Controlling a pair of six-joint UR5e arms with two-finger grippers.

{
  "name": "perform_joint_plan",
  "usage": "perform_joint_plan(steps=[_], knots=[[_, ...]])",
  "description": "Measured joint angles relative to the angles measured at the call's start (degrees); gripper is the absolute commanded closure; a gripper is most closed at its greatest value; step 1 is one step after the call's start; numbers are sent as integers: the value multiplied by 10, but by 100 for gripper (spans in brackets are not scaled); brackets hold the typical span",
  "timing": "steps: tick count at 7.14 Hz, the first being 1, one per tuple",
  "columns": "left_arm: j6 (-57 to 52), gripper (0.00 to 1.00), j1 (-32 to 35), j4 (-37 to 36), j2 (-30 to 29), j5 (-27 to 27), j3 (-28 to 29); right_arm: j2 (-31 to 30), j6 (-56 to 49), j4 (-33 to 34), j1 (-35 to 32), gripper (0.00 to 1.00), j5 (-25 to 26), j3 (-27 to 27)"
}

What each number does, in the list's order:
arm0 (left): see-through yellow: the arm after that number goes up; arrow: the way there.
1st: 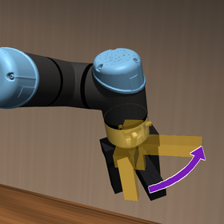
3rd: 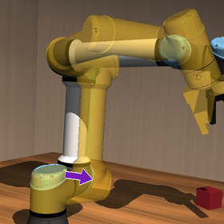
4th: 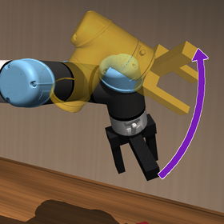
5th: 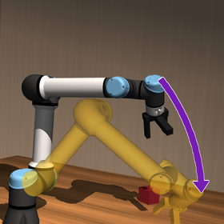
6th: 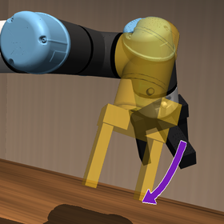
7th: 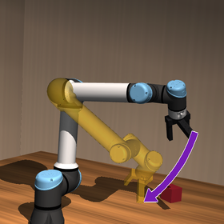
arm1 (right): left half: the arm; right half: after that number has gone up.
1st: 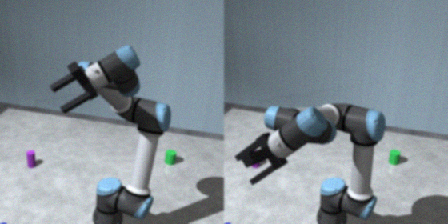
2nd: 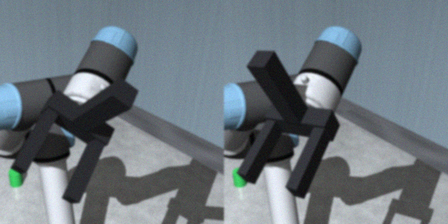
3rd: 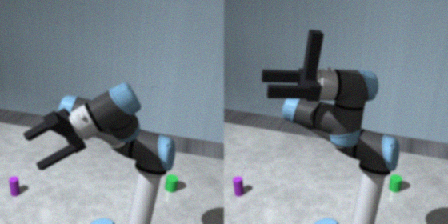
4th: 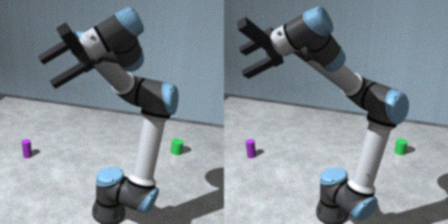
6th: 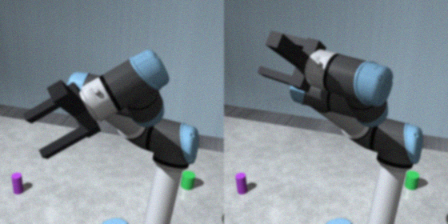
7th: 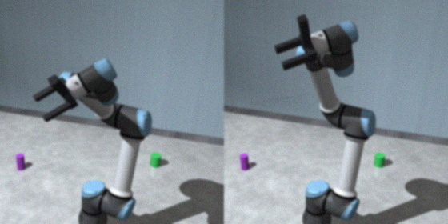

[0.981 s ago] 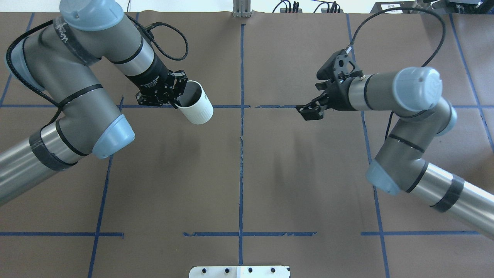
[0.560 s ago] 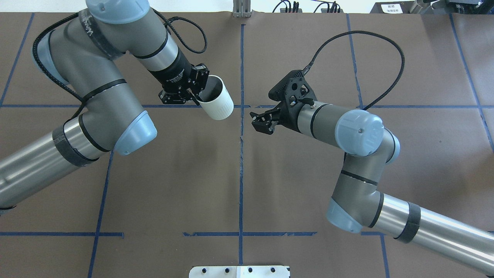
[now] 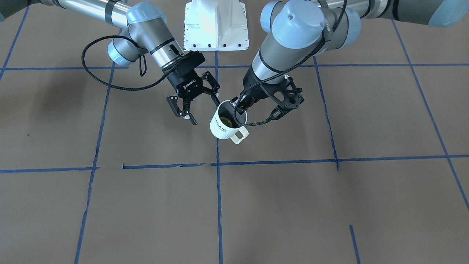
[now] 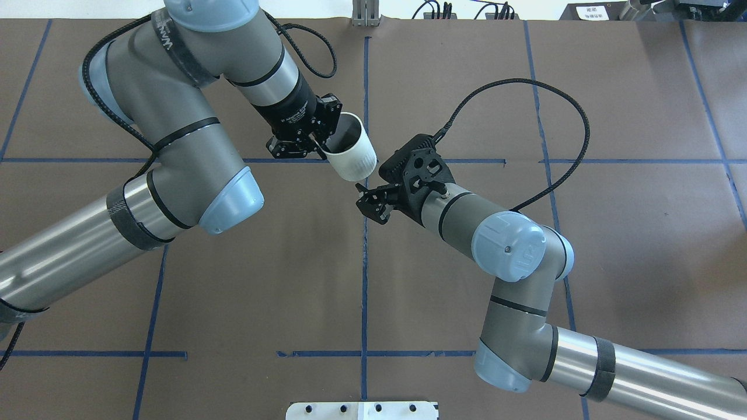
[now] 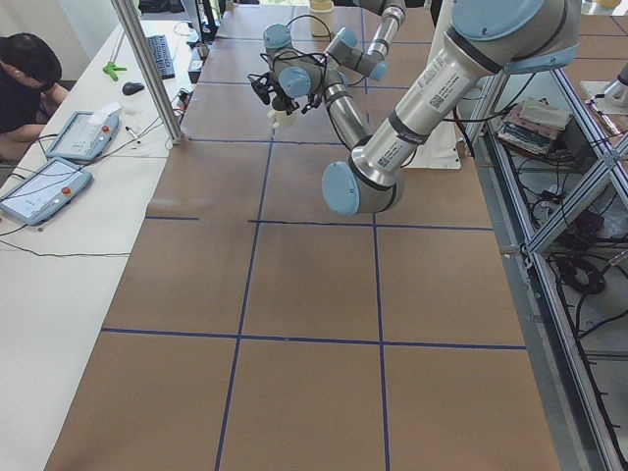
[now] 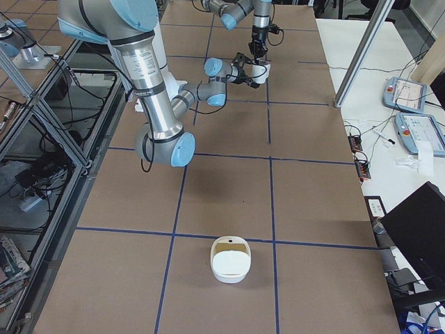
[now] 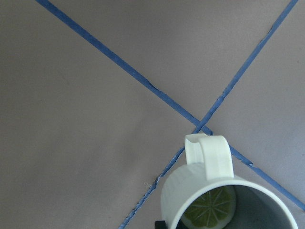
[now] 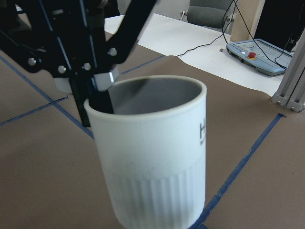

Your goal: Left arm hands cup to right arm to dump lemon

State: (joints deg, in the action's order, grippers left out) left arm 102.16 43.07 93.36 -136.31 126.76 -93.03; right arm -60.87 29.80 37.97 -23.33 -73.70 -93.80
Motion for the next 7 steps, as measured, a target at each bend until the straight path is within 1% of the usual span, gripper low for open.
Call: perform_joint_plan(steps=[3,7], knots=[[-2,100,-22,2,-3,0,-1,0,0,0,2,0,2,0],[1,100,-31,35,-4,1,-2,-1,-1,0,4,0,3,0]])
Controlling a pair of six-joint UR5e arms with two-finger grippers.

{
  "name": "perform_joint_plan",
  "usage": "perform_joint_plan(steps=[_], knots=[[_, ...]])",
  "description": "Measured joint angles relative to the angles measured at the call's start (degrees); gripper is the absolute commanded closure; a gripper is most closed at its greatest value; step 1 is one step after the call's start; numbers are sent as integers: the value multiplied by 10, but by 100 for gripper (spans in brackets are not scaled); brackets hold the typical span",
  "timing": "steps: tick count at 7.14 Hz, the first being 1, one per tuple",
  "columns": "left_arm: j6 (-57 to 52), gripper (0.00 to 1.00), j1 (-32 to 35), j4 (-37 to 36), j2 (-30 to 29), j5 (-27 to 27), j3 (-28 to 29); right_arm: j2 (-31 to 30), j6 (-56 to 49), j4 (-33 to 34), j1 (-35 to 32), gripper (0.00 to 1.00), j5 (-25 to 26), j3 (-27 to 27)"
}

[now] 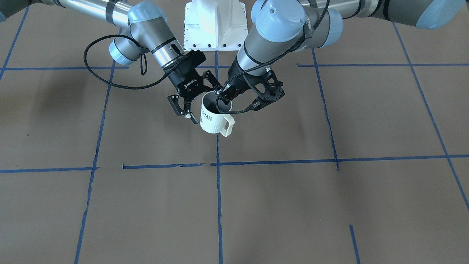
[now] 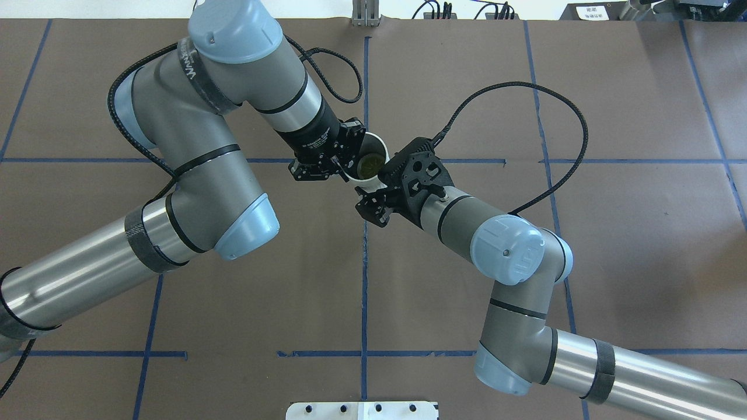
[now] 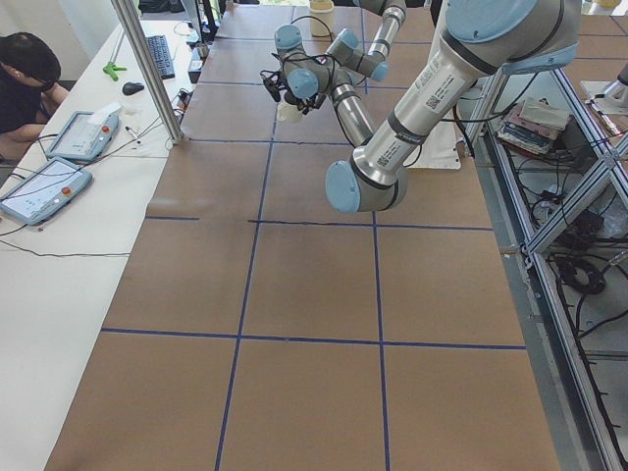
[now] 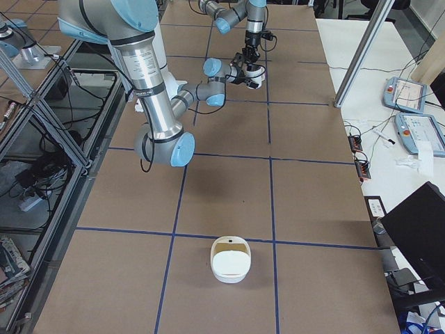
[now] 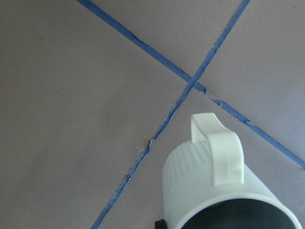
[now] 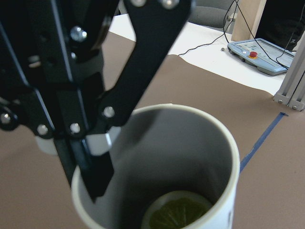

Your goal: Left arm hands cup to right arm to dump lemon

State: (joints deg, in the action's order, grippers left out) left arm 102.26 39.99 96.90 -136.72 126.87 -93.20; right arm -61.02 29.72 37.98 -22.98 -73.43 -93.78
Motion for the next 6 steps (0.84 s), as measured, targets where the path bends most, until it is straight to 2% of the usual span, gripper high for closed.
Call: perform_joint_plan(steps=[6], knots=[[-3,98,1,13,0,4,1,1,1,-1,2,1,0,-1]])
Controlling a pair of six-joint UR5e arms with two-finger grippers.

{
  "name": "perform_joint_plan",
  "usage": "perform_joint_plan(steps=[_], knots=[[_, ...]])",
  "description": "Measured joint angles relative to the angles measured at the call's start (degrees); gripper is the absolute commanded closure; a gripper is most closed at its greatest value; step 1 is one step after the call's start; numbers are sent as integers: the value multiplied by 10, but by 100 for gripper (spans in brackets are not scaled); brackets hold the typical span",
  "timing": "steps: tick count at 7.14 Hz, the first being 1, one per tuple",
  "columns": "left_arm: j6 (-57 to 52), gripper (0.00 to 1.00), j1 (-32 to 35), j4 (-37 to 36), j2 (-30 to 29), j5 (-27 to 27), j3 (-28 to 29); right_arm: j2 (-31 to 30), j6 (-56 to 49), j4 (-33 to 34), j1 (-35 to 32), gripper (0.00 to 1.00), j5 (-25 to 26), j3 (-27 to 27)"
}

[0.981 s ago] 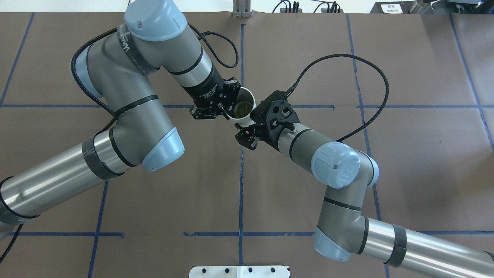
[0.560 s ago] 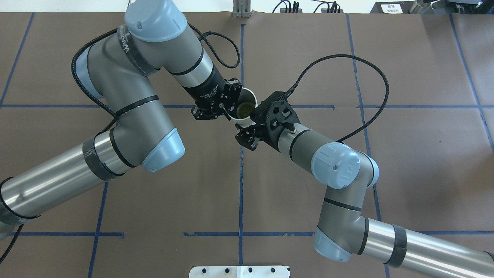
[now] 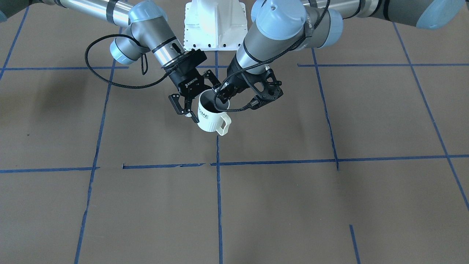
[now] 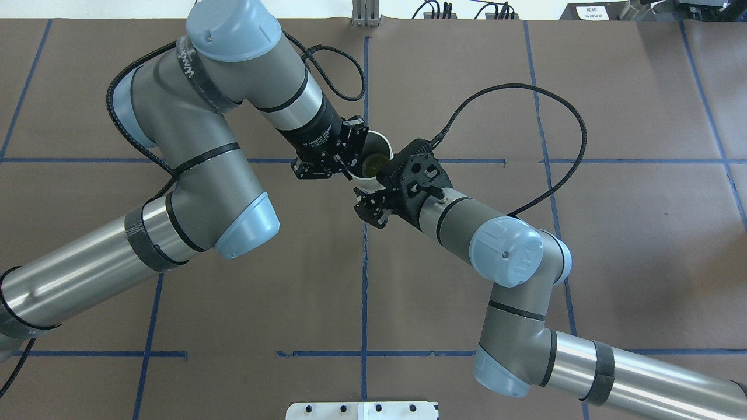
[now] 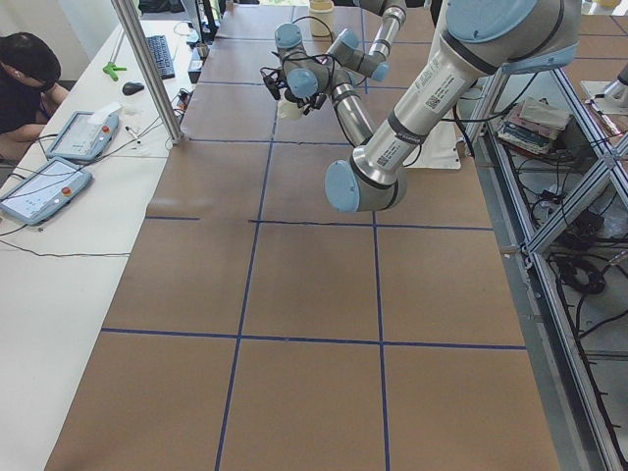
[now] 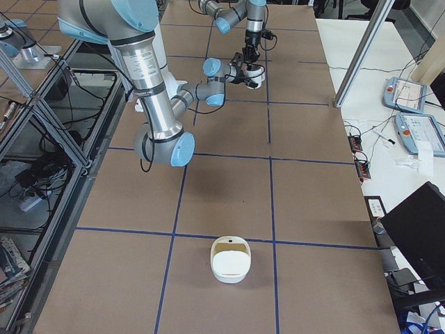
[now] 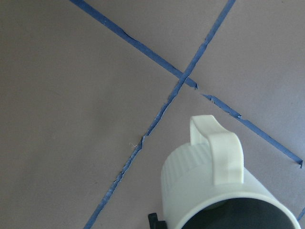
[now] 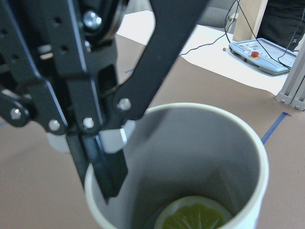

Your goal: Left arm hands cup to right arm to dump lemon

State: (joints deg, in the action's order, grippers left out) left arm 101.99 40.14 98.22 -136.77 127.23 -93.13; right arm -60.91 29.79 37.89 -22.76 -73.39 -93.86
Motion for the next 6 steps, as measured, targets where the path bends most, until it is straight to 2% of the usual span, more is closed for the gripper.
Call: perform_joint_plan(steps=[1,2,3,6], knots=[[0,88,0,1,0,0,0,0,0,0,0,34,0,0],[-1,57,0,1,0,1,0,0,0,-3,0,68,0,-1],[-3,1,1,2,0,4,0,0,2,-16,1,82,0,-2],[-15,0,14,11,1,29,0,-3,-1,-39,2,84,1,0]])
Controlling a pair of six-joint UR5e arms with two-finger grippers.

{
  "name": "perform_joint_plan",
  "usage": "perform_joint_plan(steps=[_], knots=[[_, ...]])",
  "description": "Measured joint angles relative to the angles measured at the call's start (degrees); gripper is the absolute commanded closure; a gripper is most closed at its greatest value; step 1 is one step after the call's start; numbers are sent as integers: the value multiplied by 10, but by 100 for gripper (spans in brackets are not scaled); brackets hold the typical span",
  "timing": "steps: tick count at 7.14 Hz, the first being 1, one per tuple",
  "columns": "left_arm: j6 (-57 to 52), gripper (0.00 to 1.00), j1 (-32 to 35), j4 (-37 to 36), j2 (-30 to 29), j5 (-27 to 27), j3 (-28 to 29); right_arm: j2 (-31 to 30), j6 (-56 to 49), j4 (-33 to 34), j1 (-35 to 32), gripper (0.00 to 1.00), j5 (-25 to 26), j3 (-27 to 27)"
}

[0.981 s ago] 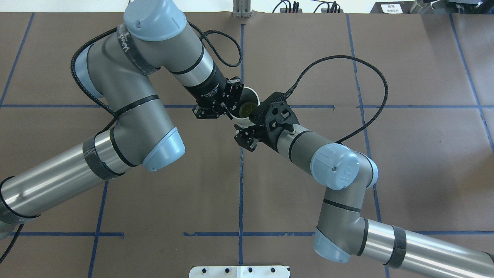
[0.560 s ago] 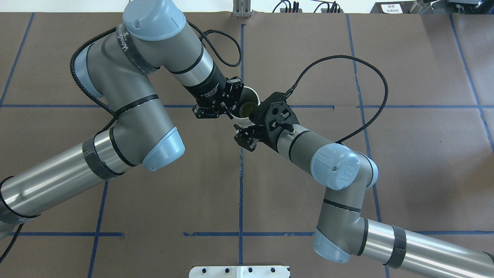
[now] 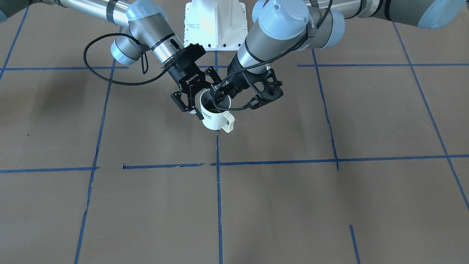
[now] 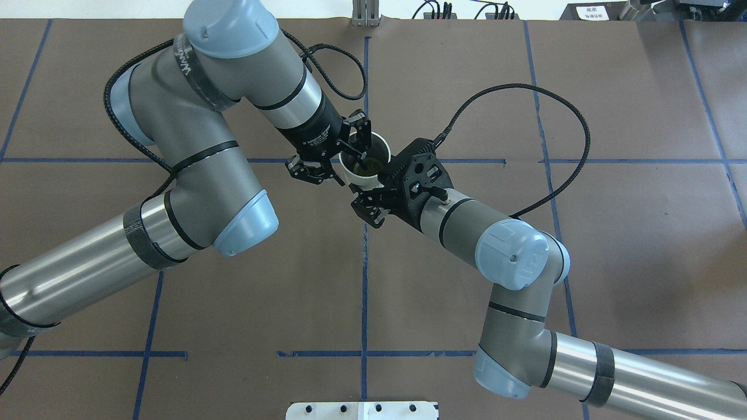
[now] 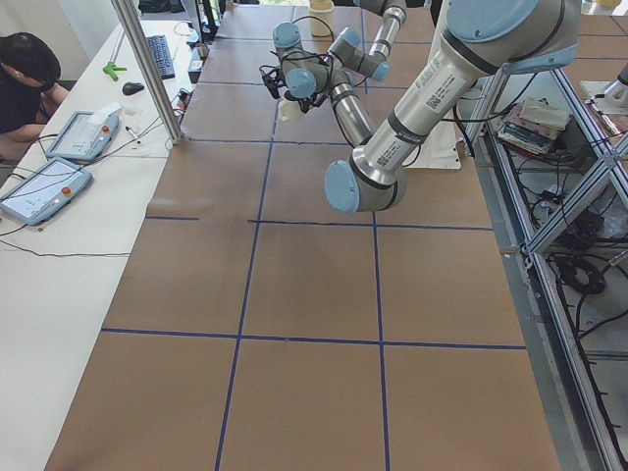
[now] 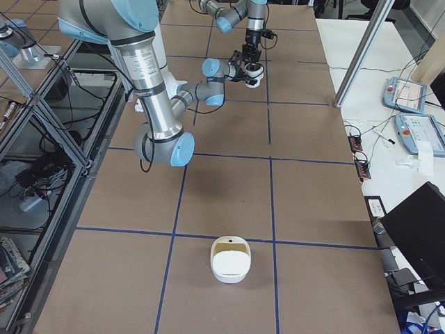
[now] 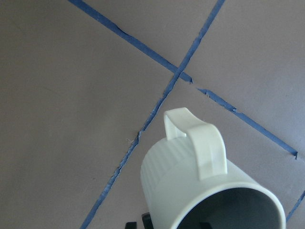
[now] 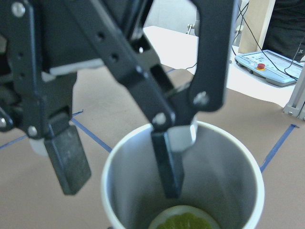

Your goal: Left arm hands cup to right arm to dump lemon

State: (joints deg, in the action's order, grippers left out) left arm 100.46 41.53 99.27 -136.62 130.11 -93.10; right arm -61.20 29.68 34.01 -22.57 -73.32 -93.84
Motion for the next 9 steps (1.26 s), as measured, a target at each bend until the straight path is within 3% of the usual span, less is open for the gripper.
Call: perform_joint_plan(steps=[2,4,7,9], knots=[[-21,0,40,-1,10,69,-2,-3,-2,0,1,90,0,1],[-93,0,68,-4,54,91,-5,-5,-2,6,-3,95,0,1],[-323,0,115,-13,163,75,1,-27,74,2,-32,95,0,-3],[-540,0,155,-67,208,10,2,-63,132,1,-69,95,-3,-15]])
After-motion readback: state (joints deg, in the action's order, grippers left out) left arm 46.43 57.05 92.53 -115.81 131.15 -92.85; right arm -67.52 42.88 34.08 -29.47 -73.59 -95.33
